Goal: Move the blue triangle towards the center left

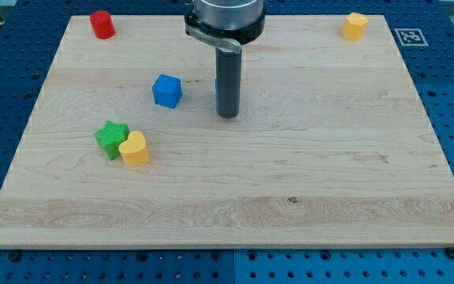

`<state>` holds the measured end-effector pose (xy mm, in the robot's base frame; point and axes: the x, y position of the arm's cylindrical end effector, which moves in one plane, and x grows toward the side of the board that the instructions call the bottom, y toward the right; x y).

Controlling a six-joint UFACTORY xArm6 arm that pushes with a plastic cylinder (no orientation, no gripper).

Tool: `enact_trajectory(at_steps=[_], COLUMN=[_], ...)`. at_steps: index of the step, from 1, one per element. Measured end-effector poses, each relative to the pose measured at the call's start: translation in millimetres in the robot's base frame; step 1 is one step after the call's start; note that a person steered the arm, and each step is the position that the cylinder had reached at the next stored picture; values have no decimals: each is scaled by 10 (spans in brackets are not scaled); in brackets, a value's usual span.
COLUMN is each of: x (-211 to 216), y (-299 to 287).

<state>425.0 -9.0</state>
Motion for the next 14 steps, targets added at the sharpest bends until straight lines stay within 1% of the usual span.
enact_trajectory(at_steps=[1, 2, 4, 5, 7, 9, 13, 14], x=[-168, -297, -337, -507, -579, -697, -696, -688], y=[-121, -99, 431, 411, -92, -446, -1258, -1345])
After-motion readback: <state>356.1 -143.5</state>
